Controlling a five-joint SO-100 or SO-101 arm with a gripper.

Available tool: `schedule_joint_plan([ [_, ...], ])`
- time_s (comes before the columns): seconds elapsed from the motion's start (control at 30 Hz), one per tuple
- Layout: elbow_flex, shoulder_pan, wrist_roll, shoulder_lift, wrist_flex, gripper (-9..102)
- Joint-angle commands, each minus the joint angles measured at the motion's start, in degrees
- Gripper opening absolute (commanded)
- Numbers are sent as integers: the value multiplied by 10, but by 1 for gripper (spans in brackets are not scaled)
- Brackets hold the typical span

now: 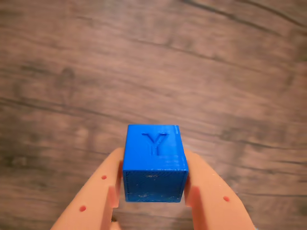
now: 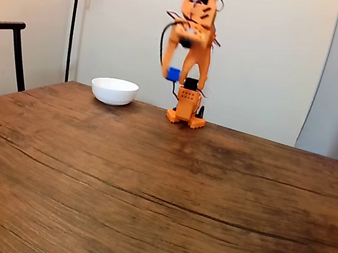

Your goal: Grasp the cube and drop it in the bowl

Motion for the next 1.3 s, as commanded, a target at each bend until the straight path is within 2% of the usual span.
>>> schedule_joint_plan([
  [0.0,-41,48,25,13,31,9],
  [0.3,-93,221,83,13,33,9],
  [0.6,-58,403,94,81,33,9],
  [1.0,148,628,104,221,31,9],
  [1.17,243,718,140,261,27,9],
  [1.27,301,765,172,282,-5,9],
])
